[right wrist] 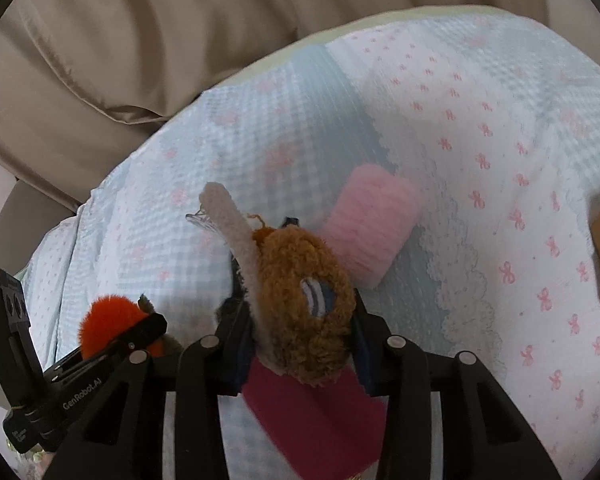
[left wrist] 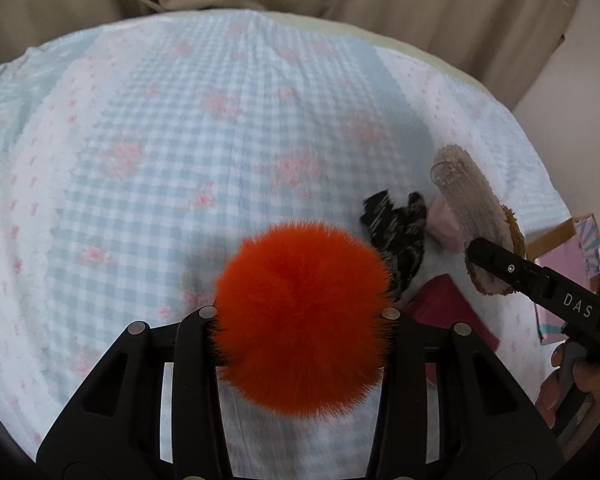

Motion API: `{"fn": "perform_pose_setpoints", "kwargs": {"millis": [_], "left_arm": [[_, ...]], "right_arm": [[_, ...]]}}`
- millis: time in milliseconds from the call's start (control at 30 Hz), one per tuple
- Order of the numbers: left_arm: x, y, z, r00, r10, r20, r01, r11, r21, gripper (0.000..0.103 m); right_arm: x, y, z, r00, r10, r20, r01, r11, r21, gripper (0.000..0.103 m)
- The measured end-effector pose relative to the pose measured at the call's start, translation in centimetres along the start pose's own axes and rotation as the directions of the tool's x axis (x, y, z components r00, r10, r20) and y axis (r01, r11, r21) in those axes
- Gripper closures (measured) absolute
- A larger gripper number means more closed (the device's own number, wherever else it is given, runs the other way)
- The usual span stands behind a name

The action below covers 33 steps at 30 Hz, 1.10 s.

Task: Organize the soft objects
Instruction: 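Grasp the orange pompom with the left tool while the right tool grasps the brown plush bear, then carry the pompom and plush bear into the cardboard box and release both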

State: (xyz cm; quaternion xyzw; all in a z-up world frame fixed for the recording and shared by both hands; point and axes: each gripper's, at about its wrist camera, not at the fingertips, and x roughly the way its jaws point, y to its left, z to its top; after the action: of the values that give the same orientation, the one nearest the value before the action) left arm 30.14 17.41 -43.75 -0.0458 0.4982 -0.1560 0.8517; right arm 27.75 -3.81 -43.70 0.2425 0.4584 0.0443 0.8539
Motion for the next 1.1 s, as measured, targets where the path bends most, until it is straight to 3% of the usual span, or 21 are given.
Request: {"fn": "perform_pose_setpoints", "kwargs": {"millis": [200,467,700,933,1100], "left_arm": [[-4.2,-1.4,1.3,0.999,0.017,0.046,-0.017,1.0,-0.002,0.067],[-13.7,-4.6,2.6,0.99,0.048,0.132,-0.045,0.999,-0.027,0.067],[-22.0,-9.7,2.9,0.977,0.07,0.199,-0.071,0.997,-0.001,0.067],[-27.9,-16.5,1.6,0.969,0.068,0.237,-0.069,0.998,-0.002,0.067],[-30.1,-21.8,1.0,0.964,0.056,0.259,-0.059,0.998,0.005,0.067]], "right_arm": [[-4.7,1.7,0.9,0.999,0.005,0.043,-0.004,1.0,-0.02,0.065],[-14.1,4.0,2.3,0.994,0.005,0.105,0.001,0.998,-0.066,0.065],[-22.7,4.5,2.9,0.99,0.001,0.144,0.014,0.995,-0.103,0.065],[-30.6,2.6,3.0,0.984,-0.006,0.178,0.033,0.988,-0.153,0.065],[-35.5,-1.0,3.2,0.98,-0.017,0.196,0.051,0.984,-0.168,0.065]]}}
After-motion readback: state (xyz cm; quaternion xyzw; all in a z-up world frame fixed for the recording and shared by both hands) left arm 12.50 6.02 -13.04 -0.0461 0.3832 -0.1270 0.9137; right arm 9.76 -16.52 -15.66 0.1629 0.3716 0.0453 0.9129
